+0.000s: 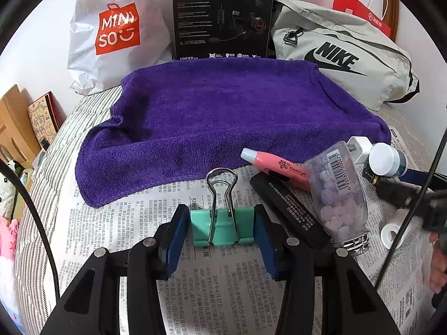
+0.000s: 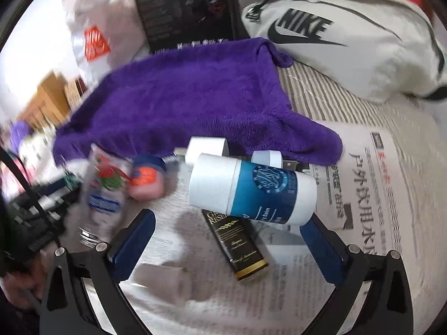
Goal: Organize rigid objects
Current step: 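Lift the clip with the left tool while the right tool lifts the stick toward the towel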
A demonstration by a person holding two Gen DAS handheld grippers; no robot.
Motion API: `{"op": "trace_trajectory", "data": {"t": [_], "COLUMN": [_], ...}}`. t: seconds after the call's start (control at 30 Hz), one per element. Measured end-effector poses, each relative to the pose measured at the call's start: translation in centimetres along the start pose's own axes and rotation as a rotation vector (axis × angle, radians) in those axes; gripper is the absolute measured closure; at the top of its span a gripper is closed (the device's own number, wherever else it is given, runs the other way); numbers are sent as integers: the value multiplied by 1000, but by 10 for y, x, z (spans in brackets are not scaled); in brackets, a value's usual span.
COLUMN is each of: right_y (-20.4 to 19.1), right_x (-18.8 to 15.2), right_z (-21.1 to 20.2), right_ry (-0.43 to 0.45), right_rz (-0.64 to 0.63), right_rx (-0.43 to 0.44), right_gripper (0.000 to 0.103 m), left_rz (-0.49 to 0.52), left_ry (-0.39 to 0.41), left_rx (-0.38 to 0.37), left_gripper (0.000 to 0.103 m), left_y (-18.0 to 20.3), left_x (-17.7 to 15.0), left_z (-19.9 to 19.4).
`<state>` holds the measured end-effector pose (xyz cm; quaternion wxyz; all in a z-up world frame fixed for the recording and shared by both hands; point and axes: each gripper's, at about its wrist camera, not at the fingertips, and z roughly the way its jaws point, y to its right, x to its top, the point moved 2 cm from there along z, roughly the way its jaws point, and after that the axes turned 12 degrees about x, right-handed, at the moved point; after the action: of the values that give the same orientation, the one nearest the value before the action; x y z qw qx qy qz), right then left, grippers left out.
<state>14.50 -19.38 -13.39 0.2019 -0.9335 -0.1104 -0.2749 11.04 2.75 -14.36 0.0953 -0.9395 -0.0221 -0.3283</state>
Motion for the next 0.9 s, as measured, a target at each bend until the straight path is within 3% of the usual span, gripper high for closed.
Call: {"op": "trace_trajectory", "data": {"t": [0.33,0.5,0.57,0.63,0.9], "right_y": [31,25,22,22,17], "right_x": [17,22,21,21,13], "right_z": [2,7,7,7,-11], "right_ry": [56,56,52,47,44], "right_rz": [181,139,116,119,62], "right_rx": [2,-10,-18,-4,-7], "right_gripper": [3,26,26,26,26], "left_rz": [0,-3,-7,-16,-43], "left_ry": [0,0,0,-1,-20], "left_rx": [-1,-5,-7,-1,-30], "left_gripper": [56,56,56,64,64], "left_y": [1,1,0,-2,-16], "left_x": [0,1,1,1,-3], "left_z": [-1,-1,-2,-2,-6]}}
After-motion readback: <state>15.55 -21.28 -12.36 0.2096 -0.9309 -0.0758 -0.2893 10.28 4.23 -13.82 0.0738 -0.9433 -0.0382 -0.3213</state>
